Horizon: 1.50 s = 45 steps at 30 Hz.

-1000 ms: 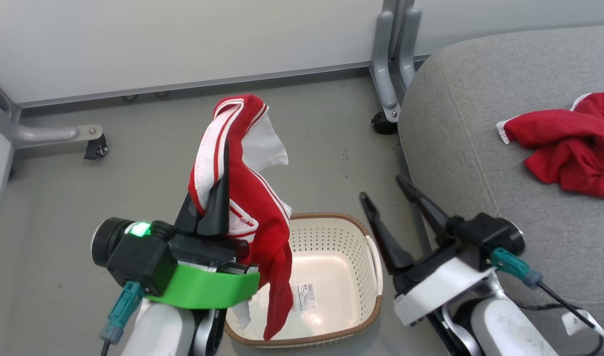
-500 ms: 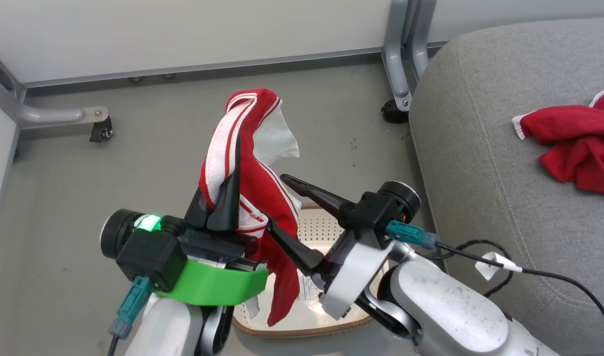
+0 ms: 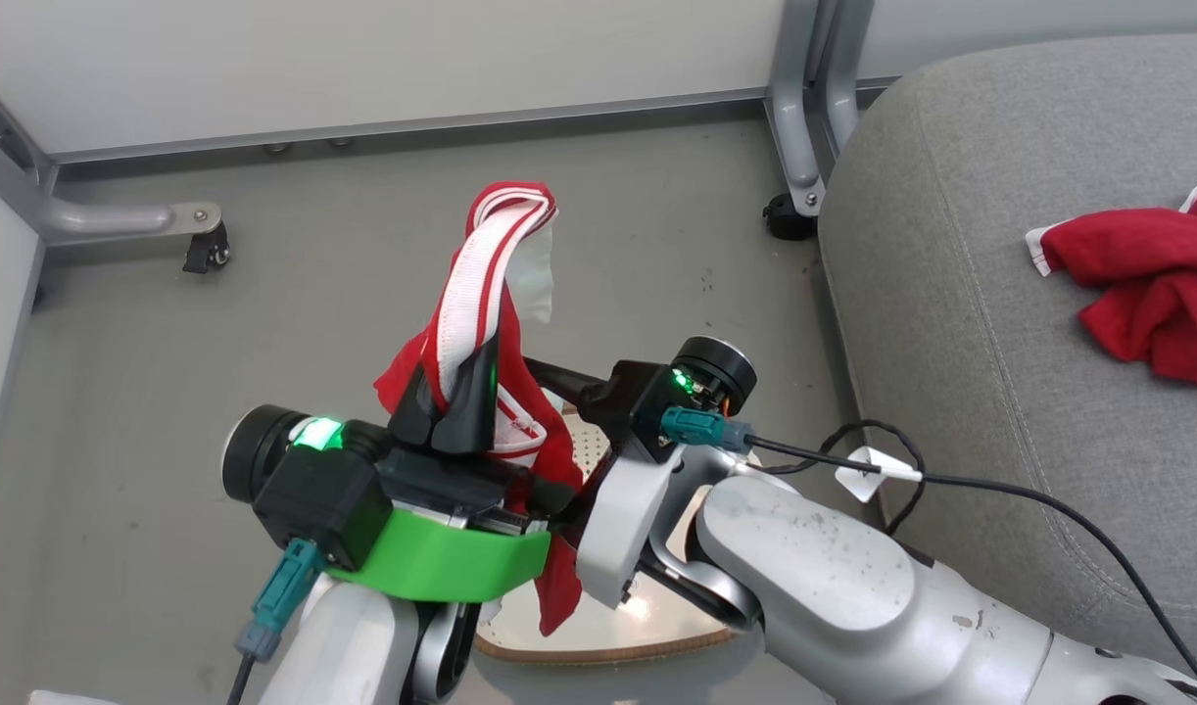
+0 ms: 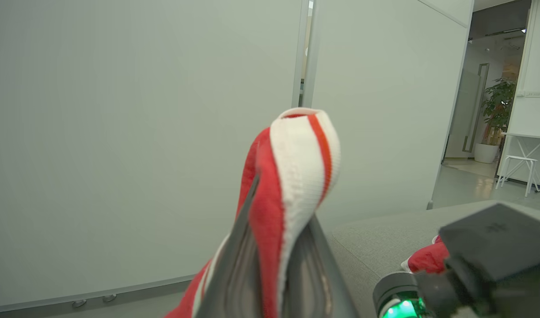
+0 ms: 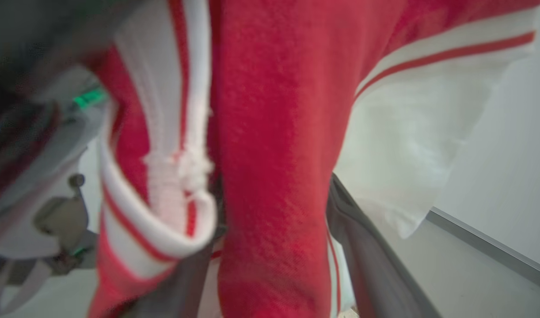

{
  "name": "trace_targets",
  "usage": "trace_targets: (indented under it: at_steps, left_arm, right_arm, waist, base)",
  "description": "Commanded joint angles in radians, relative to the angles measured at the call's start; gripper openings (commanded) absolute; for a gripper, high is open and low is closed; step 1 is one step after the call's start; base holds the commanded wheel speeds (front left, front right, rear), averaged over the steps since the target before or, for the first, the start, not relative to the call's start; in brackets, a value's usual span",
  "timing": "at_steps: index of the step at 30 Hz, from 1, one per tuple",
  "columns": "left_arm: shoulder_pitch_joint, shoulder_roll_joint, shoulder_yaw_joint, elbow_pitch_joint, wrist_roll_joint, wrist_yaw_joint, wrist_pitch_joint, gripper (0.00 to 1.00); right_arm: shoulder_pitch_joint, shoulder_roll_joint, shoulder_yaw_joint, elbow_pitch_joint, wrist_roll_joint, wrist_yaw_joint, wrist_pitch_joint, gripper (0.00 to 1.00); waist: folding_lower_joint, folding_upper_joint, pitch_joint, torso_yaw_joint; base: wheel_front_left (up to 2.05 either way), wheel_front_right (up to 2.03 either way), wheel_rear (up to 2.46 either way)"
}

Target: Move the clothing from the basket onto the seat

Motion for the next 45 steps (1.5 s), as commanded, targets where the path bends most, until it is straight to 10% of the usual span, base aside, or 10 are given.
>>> trace_targets:
  at_steps: [1, 21, 22, 24, 45]
  left_arm:
    - [-0.015, 0.0, 0.0, 0.0, -0.006, -0.005, -0.005, 0.0]
    - [0.001, 0.011, 0.004, 0.004, -0.012, 0.011, -0.01, 0.0]
    - [0.002, 0.012, 0.004, 0.004, -0.012, 0.012, -0.01, 0.09]
    - [0.001, 0.014, 0.005, 0.003, -0.006, 0.017, -0.01, 1.0]
    - [0.158, 0.155, -0.029, -0.038, 0.006, -0.008, 0.071, 1.0]
  right_arm:
    - [-0.017, 0.005, 0.011, 0.018, 0.015, 0.0, -0.009, 0.0]
    - [-0.085, 0.019, 0.091, 0.119, 0.118, 0.0, -0.08, 0.0]
    - [-0.087, 0.019, 0.091, 0.121, 0.121, 0.0, -0.082, 0.0]
    - [-0.092, 0.015, 0.093, 0.124, 0.126, 0.0, -0.086, 0.0]
    - [-0.046, -0.022, 0.013, 0.166, 0.129, 0.0, -0.104, 0.0]
  waist:
    - [0.0, 0.0, -0.002, 0.001]
    - [0.0, 0.0, -0.009, -0.002]
    - [0.0, 0.0, -0.009, -0.001]
    - [0.0, 0.0, -0.01, 0.001]
    - [0.0, 0.0, -0.041, 0.047]
  base:
    - [0.0, 0.0, 0.0]
    - [0.0, 0.0, 0.0]
    - [0.0, 0.0, 0.0]
    - [0.0, 0.0, 0.0]
    - [0.0, 0.0, 0.0]
